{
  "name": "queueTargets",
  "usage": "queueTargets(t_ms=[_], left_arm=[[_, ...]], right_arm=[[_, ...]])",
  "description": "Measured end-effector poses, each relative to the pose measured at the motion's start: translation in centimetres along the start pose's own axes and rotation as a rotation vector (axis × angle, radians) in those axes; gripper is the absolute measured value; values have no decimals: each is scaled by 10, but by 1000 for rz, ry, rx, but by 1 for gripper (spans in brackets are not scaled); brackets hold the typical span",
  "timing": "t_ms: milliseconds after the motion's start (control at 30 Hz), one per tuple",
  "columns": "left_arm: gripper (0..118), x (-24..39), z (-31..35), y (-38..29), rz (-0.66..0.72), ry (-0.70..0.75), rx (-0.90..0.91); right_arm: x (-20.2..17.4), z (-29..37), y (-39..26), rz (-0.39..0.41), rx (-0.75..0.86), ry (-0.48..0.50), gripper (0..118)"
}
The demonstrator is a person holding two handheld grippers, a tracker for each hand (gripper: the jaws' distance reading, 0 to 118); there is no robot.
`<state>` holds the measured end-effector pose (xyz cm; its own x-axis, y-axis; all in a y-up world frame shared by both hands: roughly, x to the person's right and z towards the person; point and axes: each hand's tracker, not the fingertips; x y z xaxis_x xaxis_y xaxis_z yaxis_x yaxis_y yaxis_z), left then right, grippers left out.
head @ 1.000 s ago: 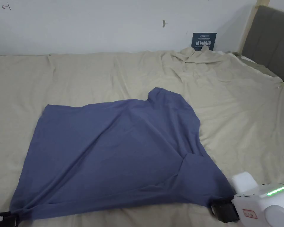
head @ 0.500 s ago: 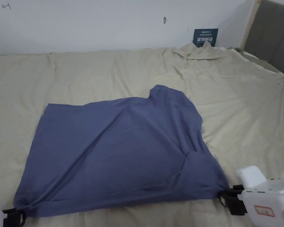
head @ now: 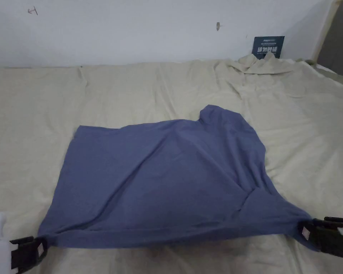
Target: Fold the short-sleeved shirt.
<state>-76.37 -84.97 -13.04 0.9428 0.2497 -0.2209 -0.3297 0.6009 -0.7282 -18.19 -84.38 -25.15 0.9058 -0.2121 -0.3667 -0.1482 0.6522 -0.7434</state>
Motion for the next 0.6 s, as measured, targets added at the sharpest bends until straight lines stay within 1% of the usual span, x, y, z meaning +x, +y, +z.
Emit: queueTargets(t_ms=[33,167,300,367,500,600], left_arm=[[5,-2,1,7,14,-2,1],[5,-3,-8,33,30,-17,21],[5,-5,-37,65,75,-25,24],[5,-8,-55,83,99,-14,12],[5,-7,-87,117,111,6,-3],[5,-7,-108,140,119,34,-14]], right_arm=[[0,0,7,-35,-6,4,22],[1,-10,34,-48,4,-9,22],[6,-37,79,-145,-4,-3,22],[9,-56,102,-170,-25,-9,22],[8,-97,148,-138,-67,-48,22],[9,-129,179,-155,-114,-82,22]])
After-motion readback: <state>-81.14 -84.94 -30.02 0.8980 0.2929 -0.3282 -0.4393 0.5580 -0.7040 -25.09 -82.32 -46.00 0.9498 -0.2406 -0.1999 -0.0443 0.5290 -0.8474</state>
